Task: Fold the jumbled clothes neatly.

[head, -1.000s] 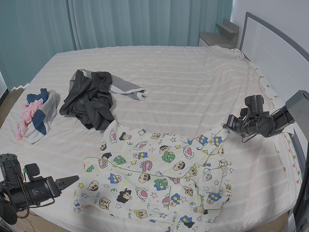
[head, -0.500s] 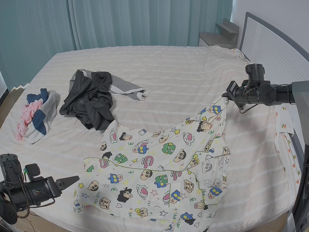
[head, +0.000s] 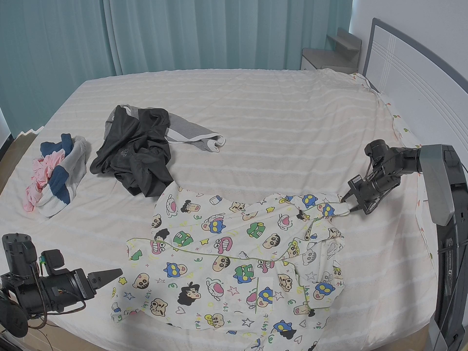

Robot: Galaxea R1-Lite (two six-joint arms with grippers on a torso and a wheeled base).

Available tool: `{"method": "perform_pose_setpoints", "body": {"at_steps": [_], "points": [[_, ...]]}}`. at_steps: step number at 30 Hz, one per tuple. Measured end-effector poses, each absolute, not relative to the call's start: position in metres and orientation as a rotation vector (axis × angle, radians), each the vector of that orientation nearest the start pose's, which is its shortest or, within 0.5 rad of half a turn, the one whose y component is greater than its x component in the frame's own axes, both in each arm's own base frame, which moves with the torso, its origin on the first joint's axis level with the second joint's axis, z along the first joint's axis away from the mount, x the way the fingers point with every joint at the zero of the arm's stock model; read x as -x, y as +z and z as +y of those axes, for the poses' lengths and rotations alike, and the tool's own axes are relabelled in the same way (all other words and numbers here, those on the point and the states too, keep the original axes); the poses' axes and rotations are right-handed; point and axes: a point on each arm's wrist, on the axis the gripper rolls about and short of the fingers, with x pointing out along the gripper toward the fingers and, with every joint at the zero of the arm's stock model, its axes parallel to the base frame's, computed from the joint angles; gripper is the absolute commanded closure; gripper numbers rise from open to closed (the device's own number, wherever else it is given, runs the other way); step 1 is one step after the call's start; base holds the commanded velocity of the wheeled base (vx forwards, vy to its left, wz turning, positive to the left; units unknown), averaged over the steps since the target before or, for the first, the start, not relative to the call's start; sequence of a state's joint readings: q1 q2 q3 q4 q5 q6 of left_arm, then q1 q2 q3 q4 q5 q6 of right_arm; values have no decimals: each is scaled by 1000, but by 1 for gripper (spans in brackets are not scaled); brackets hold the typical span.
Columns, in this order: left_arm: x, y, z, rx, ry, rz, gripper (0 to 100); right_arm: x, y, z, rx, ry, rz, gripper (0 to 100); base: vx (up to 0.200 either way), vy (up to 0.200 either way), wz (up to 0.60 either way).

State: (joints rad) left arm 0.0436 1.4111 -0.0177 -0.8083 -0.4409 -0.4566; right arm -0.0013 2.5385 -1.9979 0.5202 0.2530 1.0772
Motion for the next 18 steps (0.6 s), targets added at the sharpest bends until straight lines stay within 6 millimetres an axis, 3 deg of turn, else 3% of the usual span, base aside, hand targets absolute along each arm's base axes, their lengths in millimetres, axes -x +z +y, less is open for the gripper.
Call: {"method": "perform_pose_setpoints", "body": {"at_steps": [4,8,13,18], "points": [[-142,81,-3,582,-247,662,0,-487,41,-1,-1125,-397,1110,0,0,0,0],[-142,80,-3,582,-246,665,0,-486,49,-1,-1156,-385,1102,0,0,0,0],[-143,80,-3,582,-246,667,0,-483,75,0,-1178,-345,1063,0,0,0,0],[-143,80,-3,582,-245,666,0,-473,119,7,-1181,-273,998,0,0,0,0]]}}
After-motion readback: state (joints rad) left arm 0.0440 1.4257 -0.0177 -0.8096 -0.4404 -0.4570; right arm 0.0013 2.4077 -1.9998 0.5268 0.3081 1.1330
